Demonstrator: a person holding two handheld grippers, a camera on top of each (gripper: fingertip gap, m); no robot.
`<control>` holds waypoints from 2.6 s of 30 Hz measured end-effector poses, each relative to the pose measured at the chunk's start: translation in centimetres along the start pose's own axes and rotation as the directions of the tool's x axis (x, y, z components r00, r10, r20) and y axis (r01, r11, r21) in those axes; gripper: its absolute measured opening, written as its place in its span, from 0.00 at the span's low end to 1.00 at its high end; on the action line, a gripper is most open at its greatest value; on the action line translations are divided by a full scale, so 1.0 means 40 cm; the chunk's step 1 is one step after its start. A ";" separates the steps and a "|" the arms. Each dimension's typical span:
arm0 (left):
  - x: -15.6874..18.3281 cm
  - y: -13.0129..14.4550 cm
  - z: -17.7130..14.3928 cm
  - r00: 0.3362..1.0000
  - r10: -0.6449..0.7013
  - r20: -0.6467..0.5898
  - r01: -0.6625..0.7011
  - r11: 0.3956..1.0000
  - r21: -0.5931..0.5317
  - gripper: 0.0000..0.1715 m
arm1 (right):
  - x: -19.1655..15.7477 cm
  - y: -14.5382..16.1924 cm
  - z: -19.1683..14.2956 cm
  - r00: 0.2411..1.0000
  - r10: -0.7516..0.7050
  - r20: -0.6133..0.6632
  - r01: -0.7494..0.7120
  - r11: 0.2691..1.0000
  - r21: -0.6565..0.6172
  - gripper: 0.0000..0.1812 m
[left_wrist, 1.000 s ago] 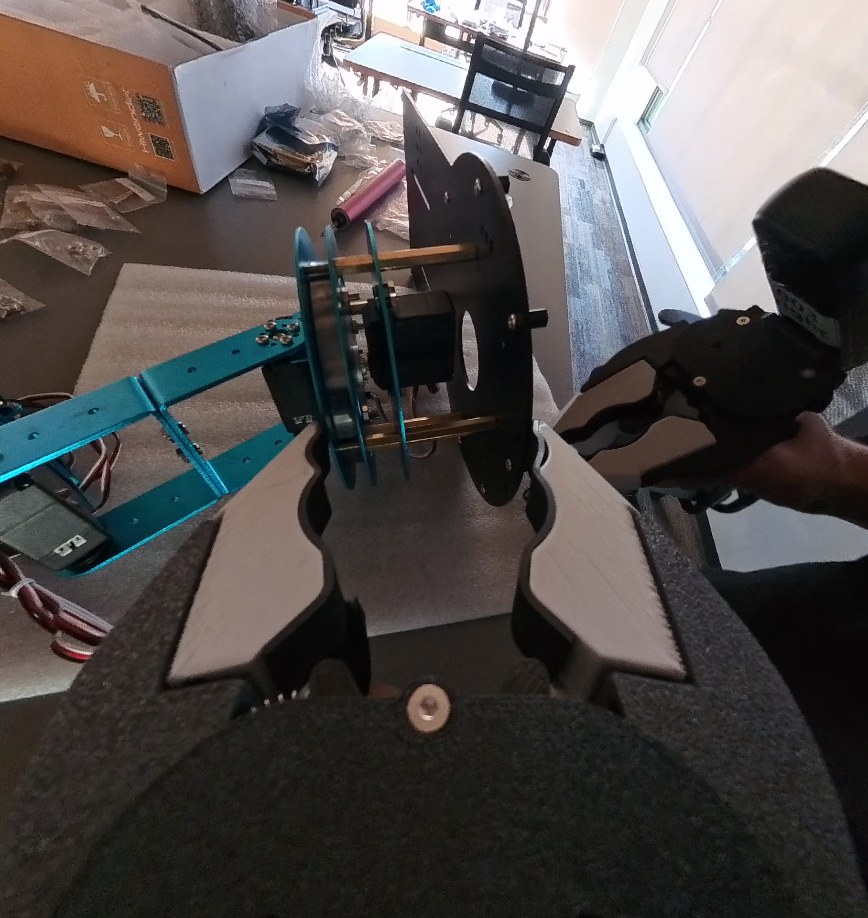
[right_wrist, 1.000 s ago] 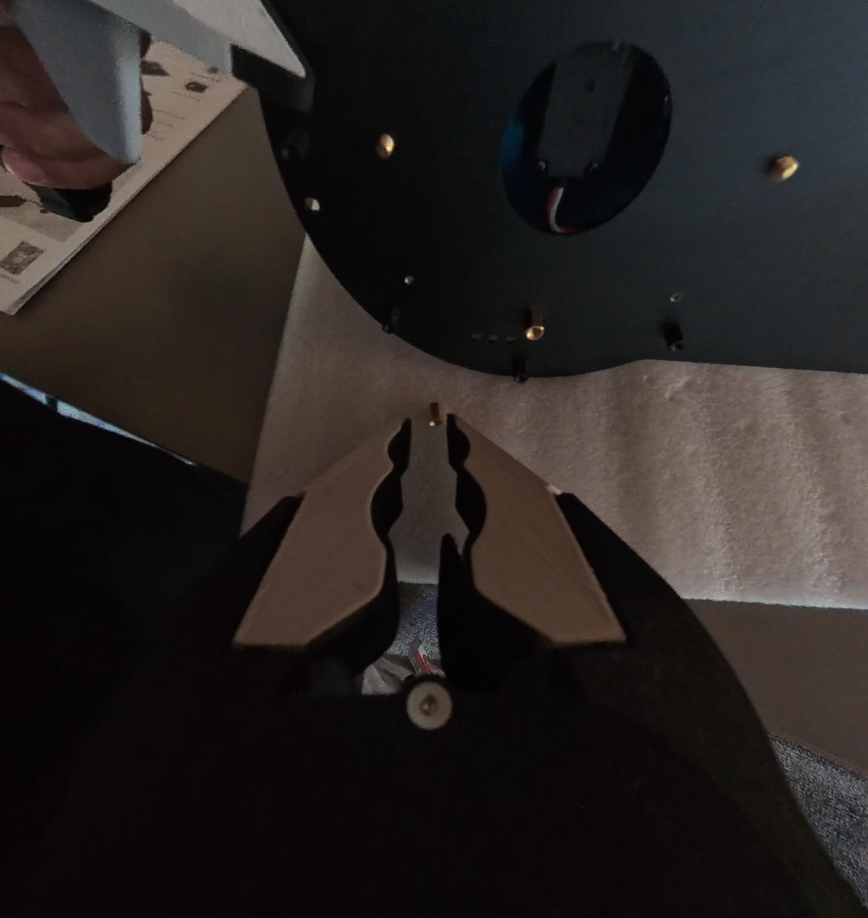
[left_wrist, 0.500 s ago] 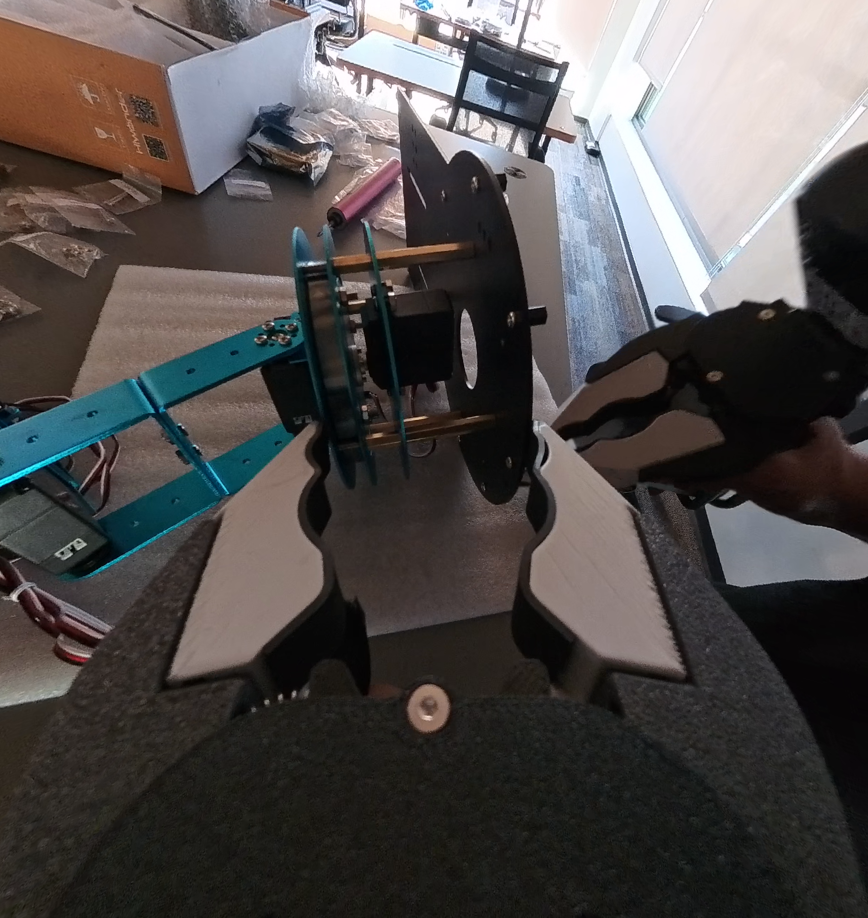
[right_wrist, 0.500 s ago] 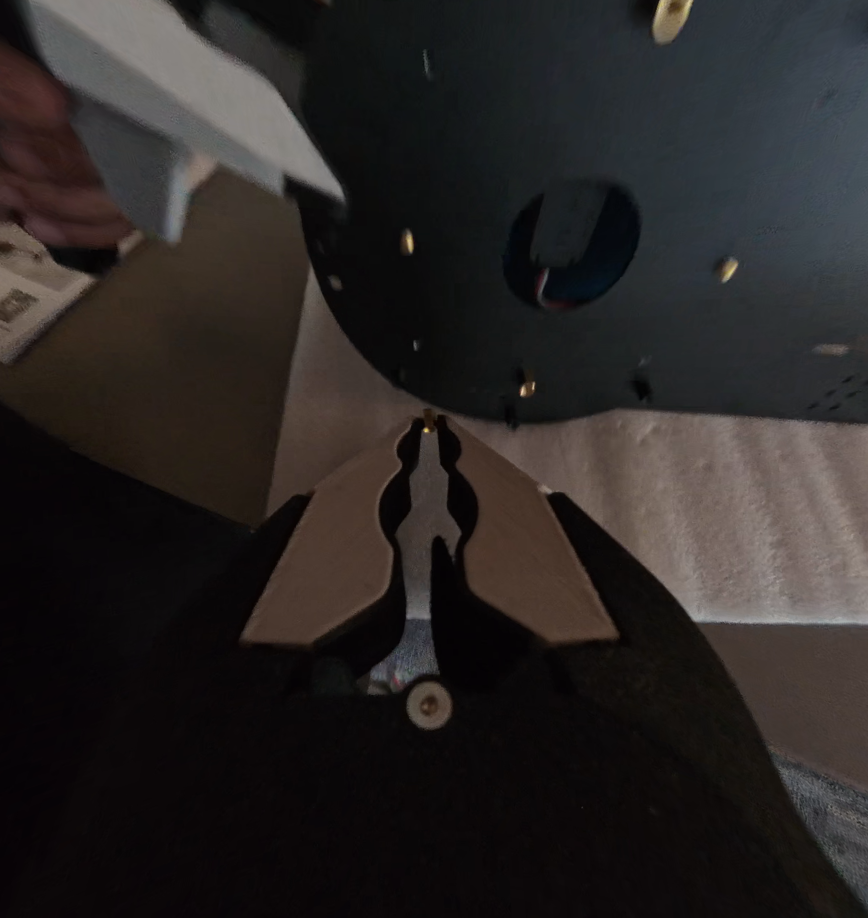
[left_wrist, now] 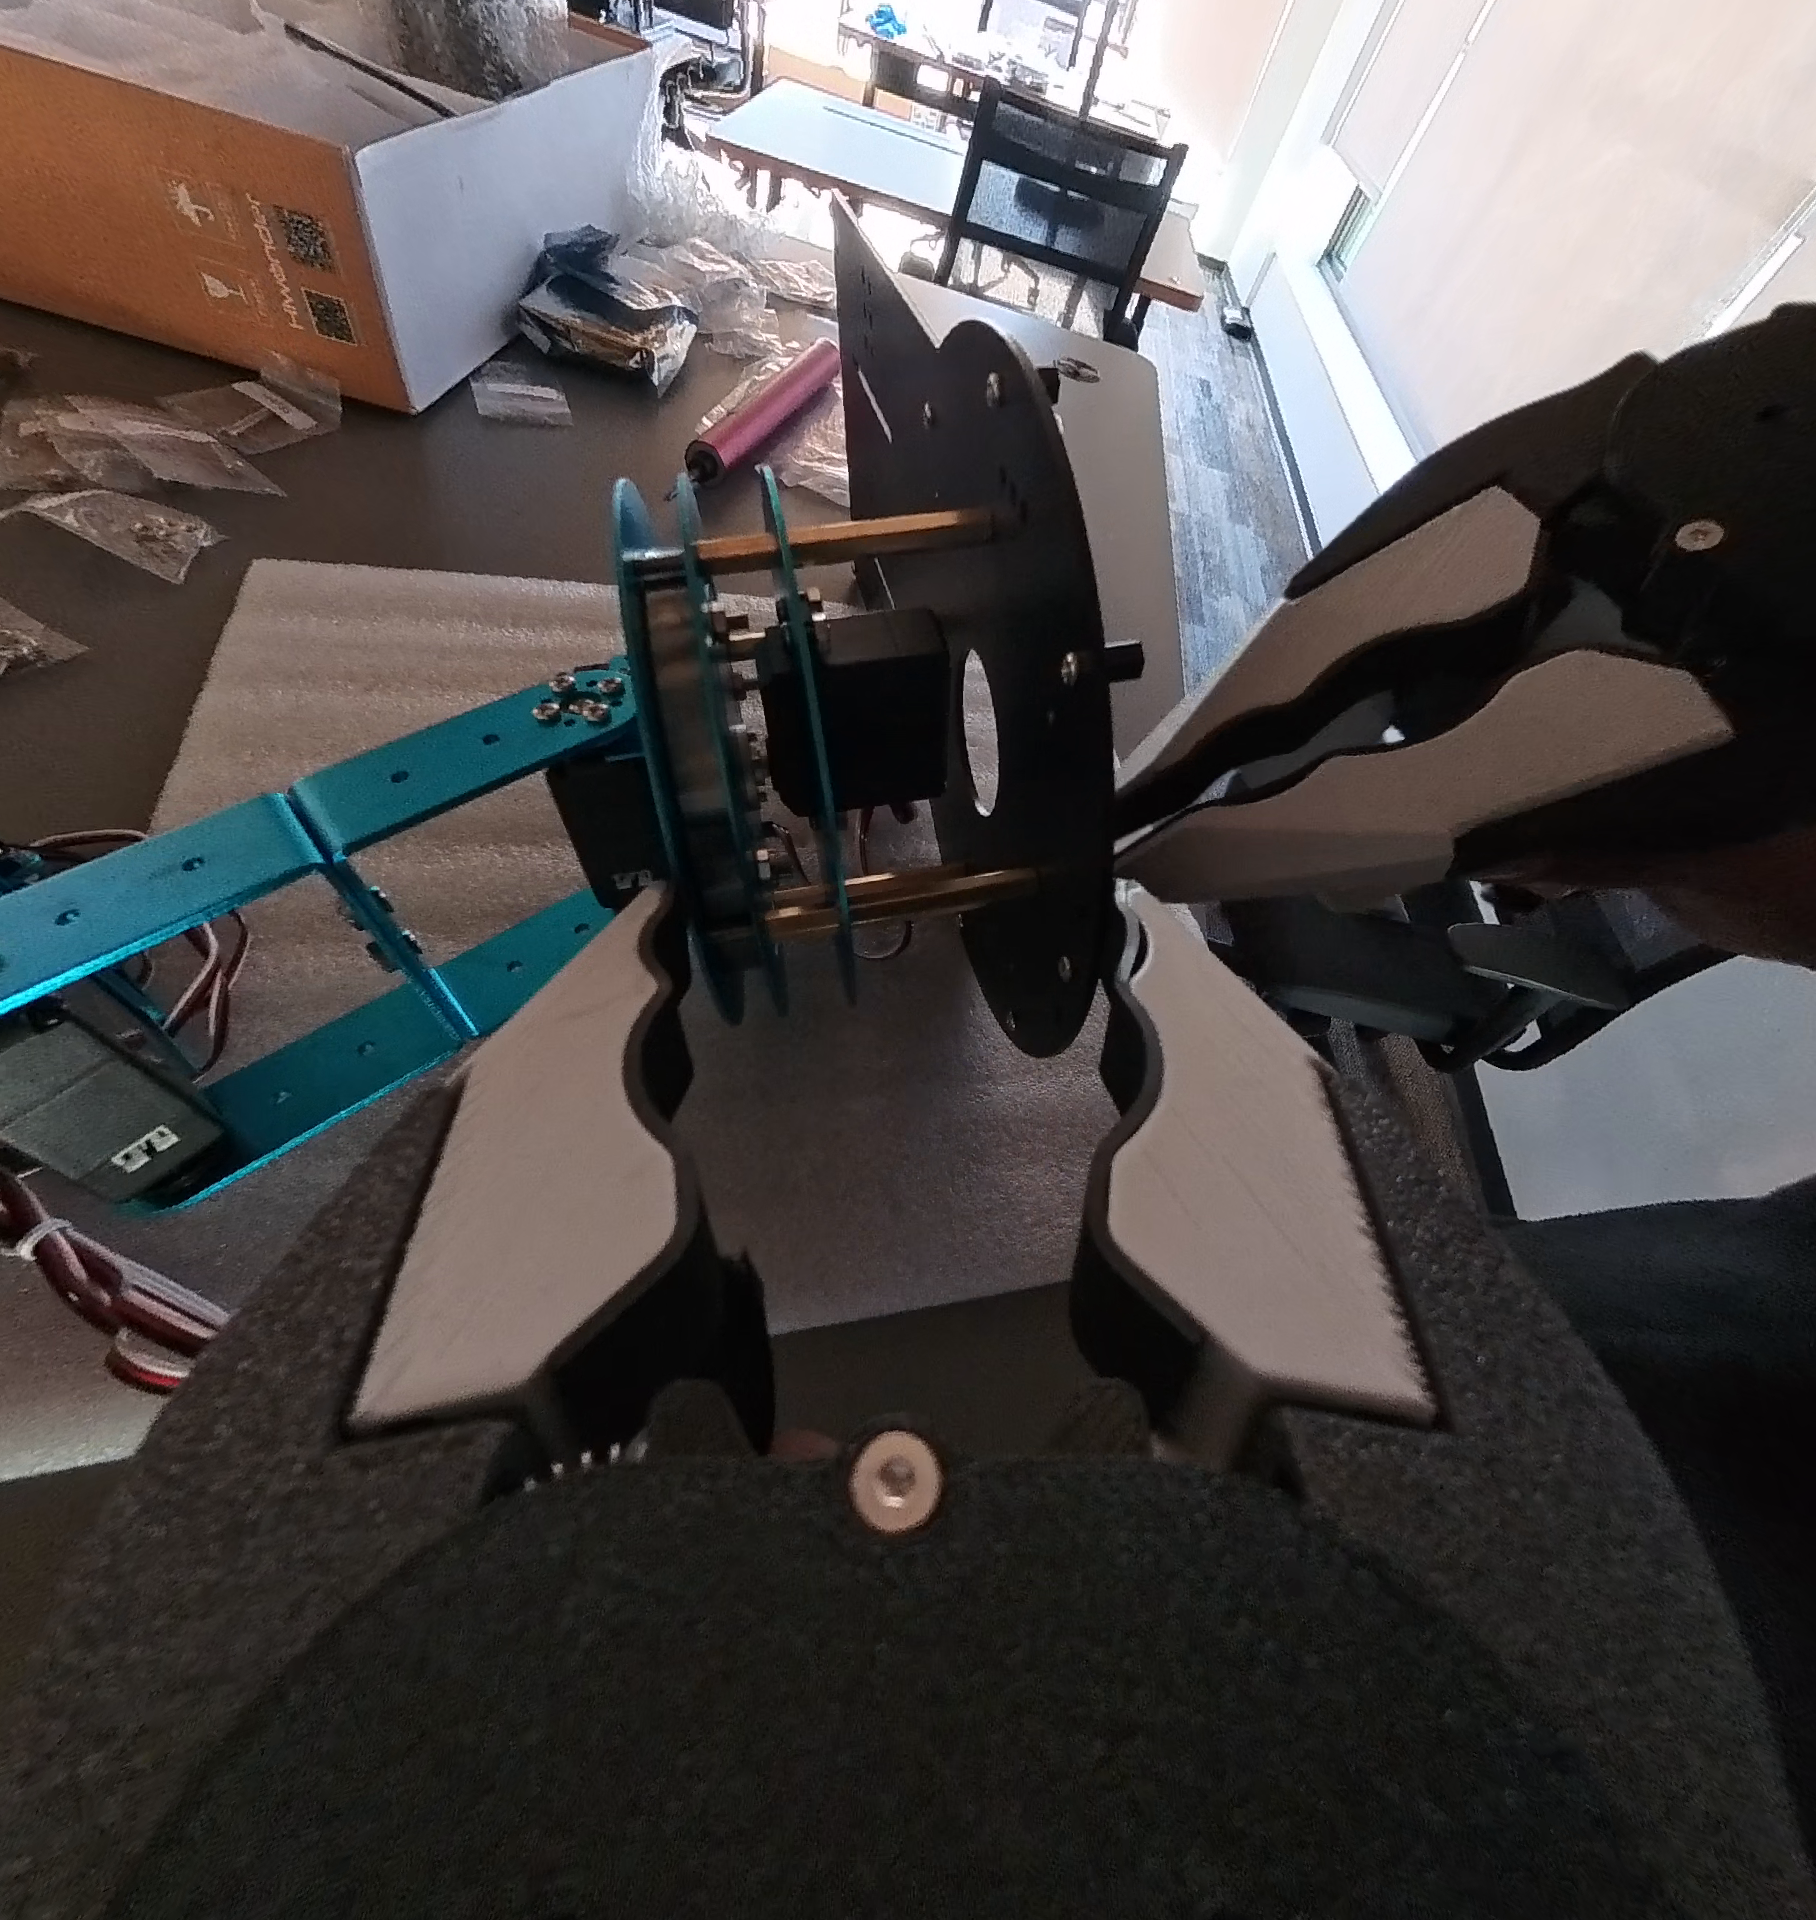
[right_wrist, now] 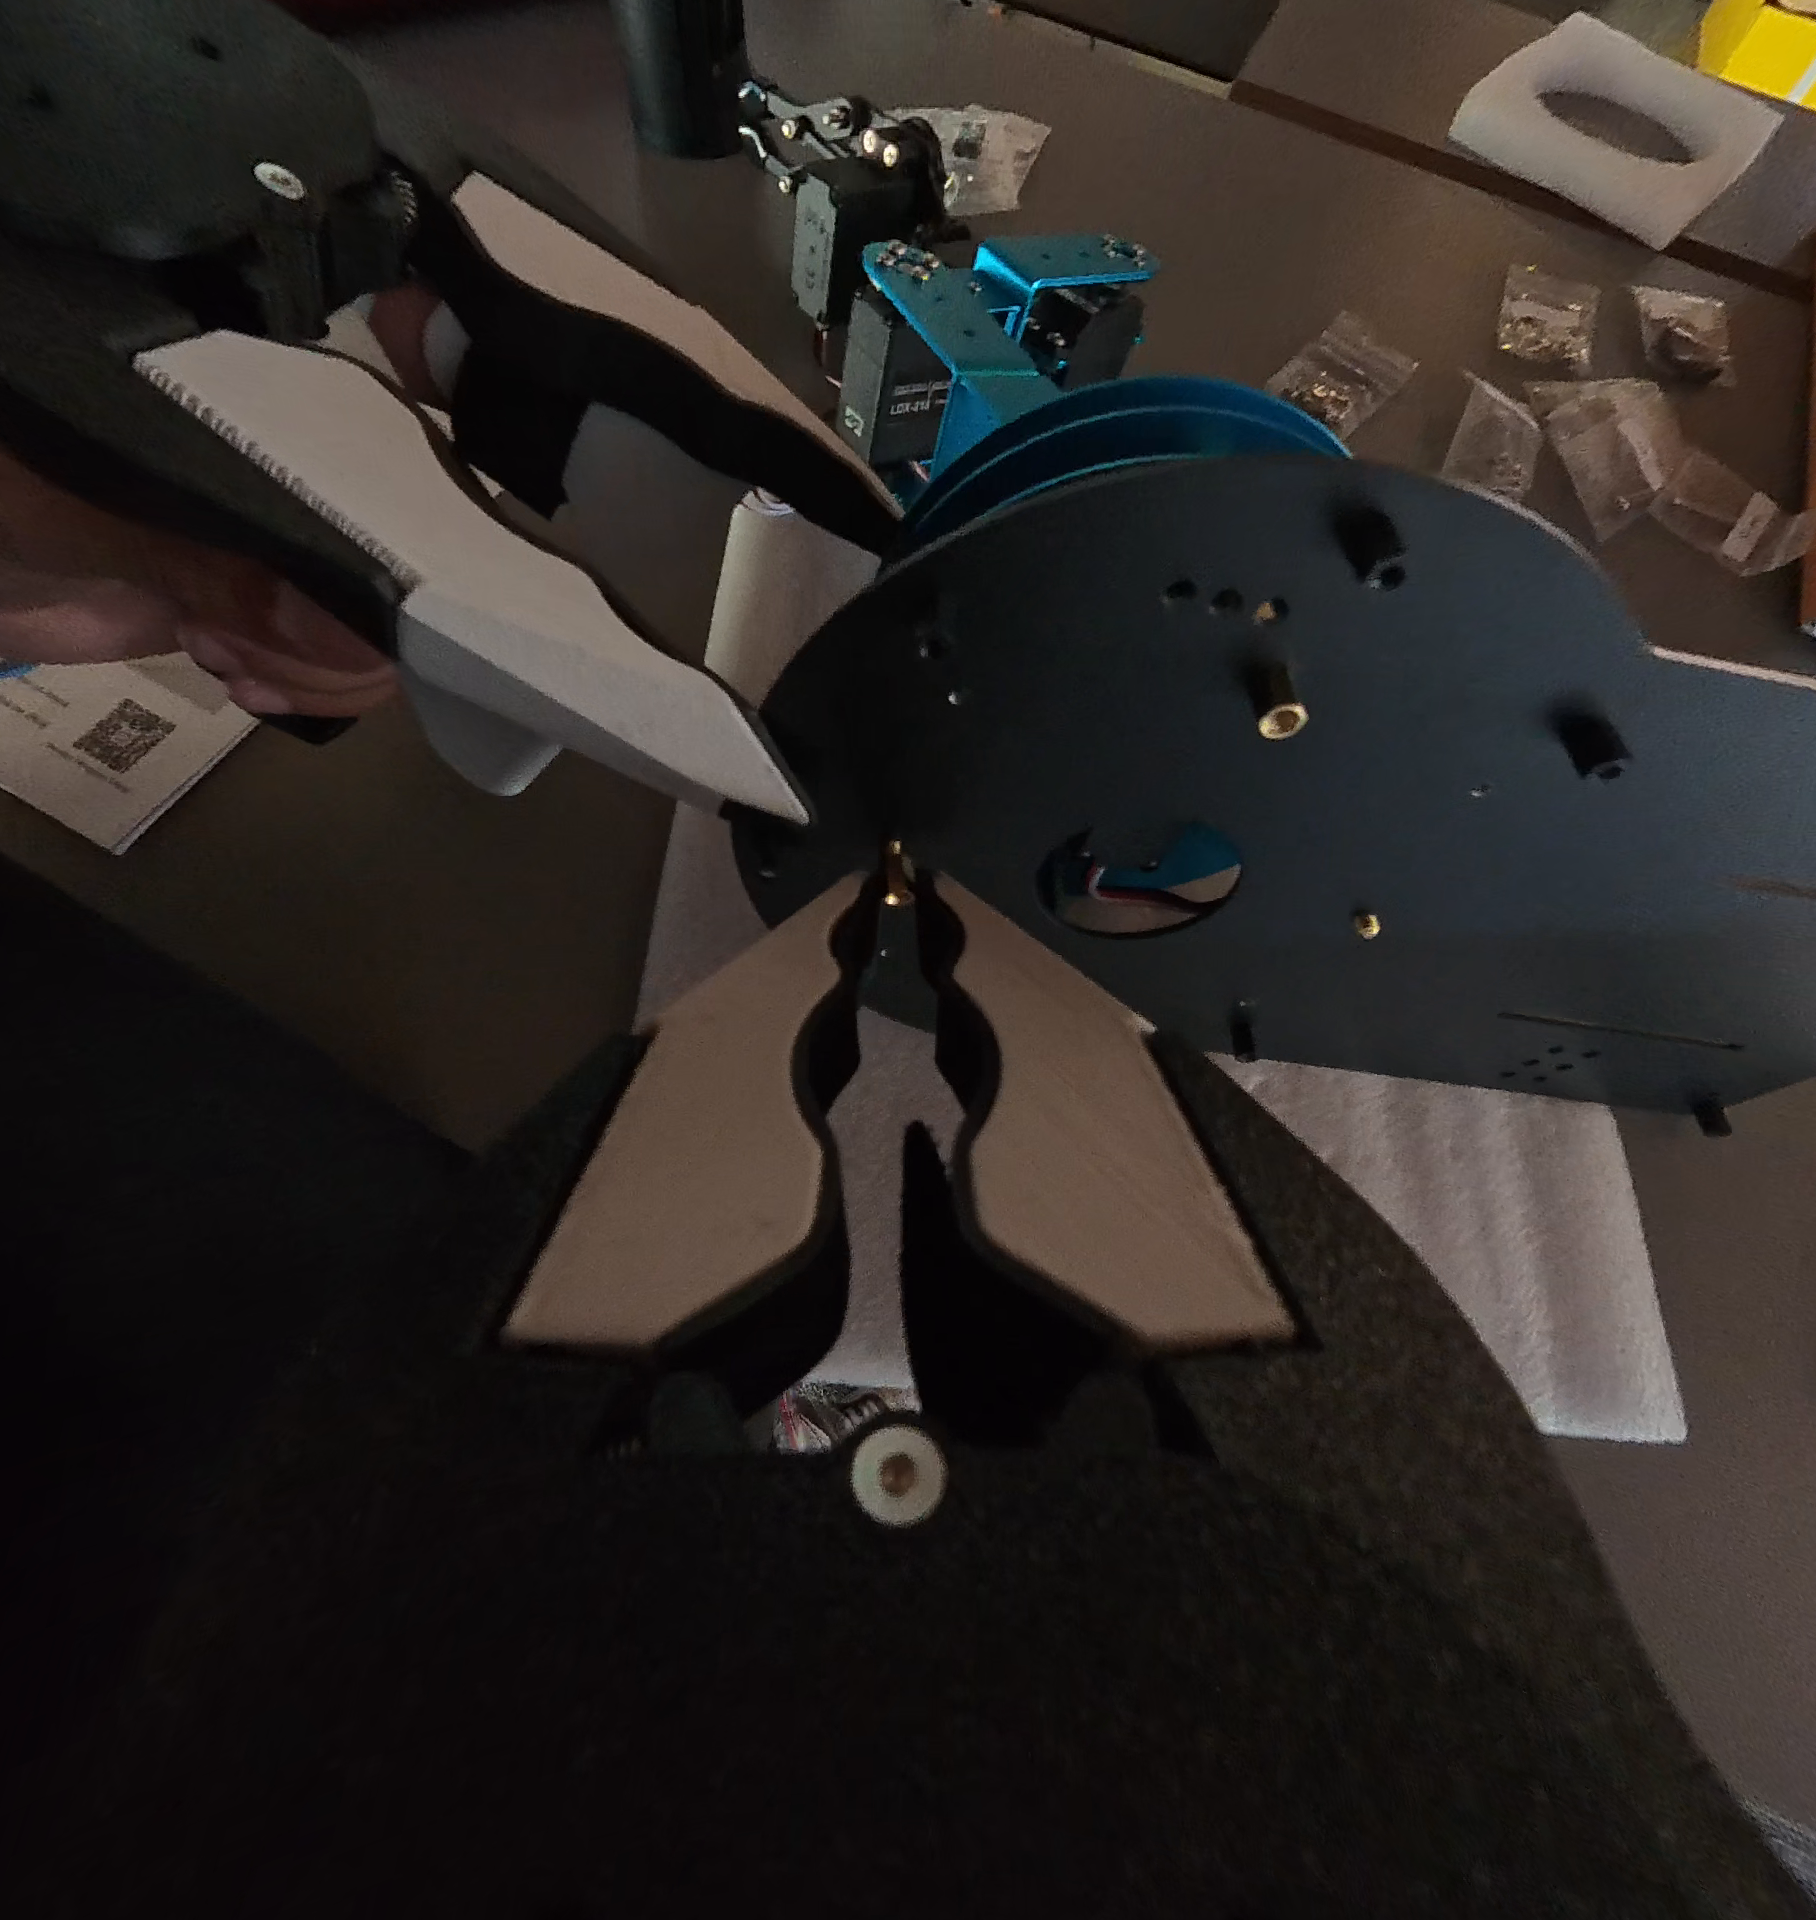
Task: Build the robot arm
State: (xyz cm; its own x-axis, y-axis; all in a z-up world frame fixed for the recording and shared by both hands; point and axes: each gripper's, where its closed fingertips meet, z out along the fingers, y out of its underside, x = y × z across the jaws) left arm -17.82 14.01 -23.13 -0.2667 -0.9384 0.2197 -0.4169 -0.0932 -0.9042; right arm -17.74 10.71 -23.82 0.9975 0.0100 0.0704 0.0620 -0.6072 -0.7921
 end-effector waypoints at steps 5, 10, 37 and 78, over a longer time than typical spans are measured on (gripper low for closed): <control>0.000 0.000 0.000 1.000 -0.001 0.000 0.001 1.000 0.001 0.46 | -0.002 0.002 0.005 1.000 -0.014 -0.001 0.014 1.000 -0.017 0.03; 0.000 0.000 0.000 1.000 0.006 0.001 -0.006 1.000 -0.001 0.46 | -0.011 -0.029 -0.009 0.997 0.059 0.044 -0.057 0.998 -0.032 0.03; 0.000 0.000 0.000 1.000 0.003 0.000 -0.003 1.000 0.010 0.46 | -0.004 0.001 0.001 0.985 0.165 0.055 -0.158 0.980 -0.120 0.03; 0.000 0.000 0.000 1.000 0.003 -0.001 -0.003 1.000 0.017 0.46 | -0.006 0.001 0.002 0.965 0.251 0.081 -0.234 0.957 -0.173 0.03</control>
State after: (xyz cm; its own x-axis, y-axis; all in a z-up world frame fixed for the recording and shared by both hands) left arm -17.82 14.00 -23.11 -0.2688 -0.9385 0.2168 -0.4008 -0.0957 -0.9112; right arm -17.98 10.74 -23.94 0.9806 -0.0780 -0.1799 -0.1802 -0.7205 -0.6697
